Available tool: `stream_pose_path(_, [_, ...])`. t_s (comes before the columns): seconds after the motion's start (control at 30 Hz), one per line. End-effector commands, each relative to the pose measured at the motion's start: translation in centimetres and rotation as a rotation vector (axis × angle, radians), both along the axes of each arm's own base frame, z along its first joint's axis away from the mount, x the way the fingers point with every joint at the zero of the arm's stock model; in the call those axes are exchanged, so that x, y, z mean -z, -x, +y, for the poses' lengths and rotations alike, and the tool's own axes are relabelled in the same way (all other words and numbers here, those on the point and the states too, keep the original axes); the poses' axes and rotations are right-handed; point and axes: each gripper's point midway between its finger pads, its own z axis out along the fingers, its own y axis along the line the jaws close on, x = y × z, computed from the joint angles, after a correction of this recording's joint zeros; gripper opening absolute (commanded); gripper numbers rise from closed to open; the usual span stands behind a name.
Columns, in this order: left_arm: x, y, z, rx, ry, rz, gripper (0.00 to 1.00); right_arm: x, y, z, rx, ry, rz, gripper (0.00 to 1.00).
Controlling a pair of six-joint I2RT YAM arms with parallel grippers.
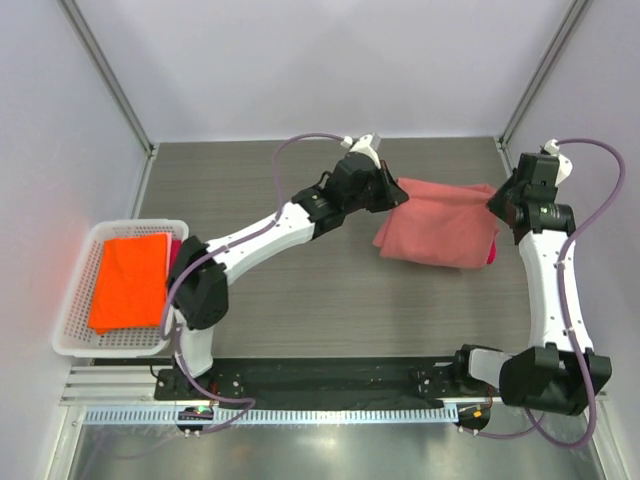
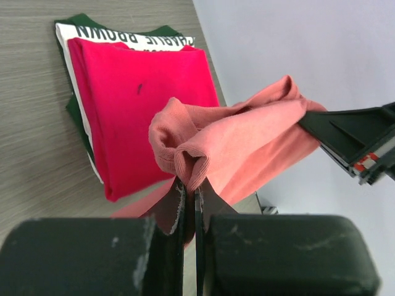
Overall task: Fold and stack the t-shirts
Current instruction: Neatly place the folded tshirt to the corner
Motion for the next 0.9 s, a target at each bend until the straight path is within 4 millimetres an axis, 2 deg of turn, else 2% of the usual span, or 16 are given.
stream_pose_path(0.0, [-2.4, -1.6, -1.3, -0.03, 0.064, -0.024, 0.0, -3.1, -1.0, -2.1, 0.044, 0.017, -0.084, 0.01])
stream_pose_path(0.1, [-0.2, -3.0, -2.7, -0.043, 0.049, 0.001, 0.0, -2.3, -1.6, -3.4, 0.068, -0.001, -0.065, 0.01])
stream_pose_path(0.17, [-0.9, -3.6, -3.3, -0.046, 0.064, -0.01, 0.0, -1.7, -2.3, -3.9, 0.075, -0.002, -0.058, 0.01])
stream_pose_path(0.27, [1.2, -4.8, -4.3, -0.057, 0.043, 0.017, 0.0, -0.9, -3.1, -4.8, 0.095, 0.003, -0.048, 0.01])
stream_pose_path(0.33, [1.3, -5.8, -4.5, -0.072, 0.06, 0.021, 0.0, -0.4, -3.8, -5.0, 0.101, -0.011, -0.042, 0.01])
stream_pose_path(0.43, [2.7, -8.3, -4.9, -0.103, 0.077, 0.028, 0.0, 1.3, -4.7, -5.9, 0.128, -0.015, -0.007, 0.01])
stream_pose_path(0.5, [5.0, -9.7, -5.6, -0.111, 0.077, 0.046, 0.0, 2.4, -5.4, -6.9, 0.161, -0.011, 0.01, 0.01])
stream_pose_path(0.53, [3.8, -10.8, -5.9, -0.116, 0.118, 0.028, 0.0, 2.8, -5.7, -7.3, 0.172, -0.011, 0.011, 0.01])
stream_pose_path(0.57, [6.3, -11.8, -6.6, -0.117, 0.114, 0.044, 0.0, 2.5, -6.6, -7.8, 0.183, -0.004, -0.02, 0.01])
stream_pose_path(0.63, [5.5, -13.1, -7.2, -0.127, 0.172, 0.028, 0.0, 3.9, -8.7, -8.1, 0.181, -0.024, -0.02, 0.01])
stream_pose_path(0.67, [5.8, -14.4, -6.9, -0.145, 0.197, 0.016, 0.03, 2.8, -10.5, -8.1, 0.15, -0.034, -0.067, 0.01])
stream_pose_path(0.7, [8.0, -15.1, -7.0, -0.155, 0.194, 0.046, 0.07, 3.4, -11.8, -8.1, 0.137, -0.048, -0.056, 0.07])
stream_pose_path(0.73, [8.2, -15.9, -6.8, -0.166, 0.212, 0.04, 0.14, 5.8, -13.2, -8.2, 0.126, -0.076, -0.01, 0.16])
stream_pose_path(0.77, [7.5, -17.0, -6.3, -0.178, 0.234, 0.021, 0.39, 5.6, -14.3, -8.5, 0.127, -0.082, -0.013, 0.28])
stream_pose_path(0.8, [8.5, -17.5, -6.0, -0.179, 0.219, 0.02, 0.49, 6.1, -14.8, -8.5, 0.128, -0.093, -0.004, 0.39])
stream_pose_path(0.87, [8.3, -17.7, -5.4, -0.157, 0.194, 0.012, 0.62, 6.0, -15.0, -8.1, 0.128, -0.089, -0.004, 0.48])
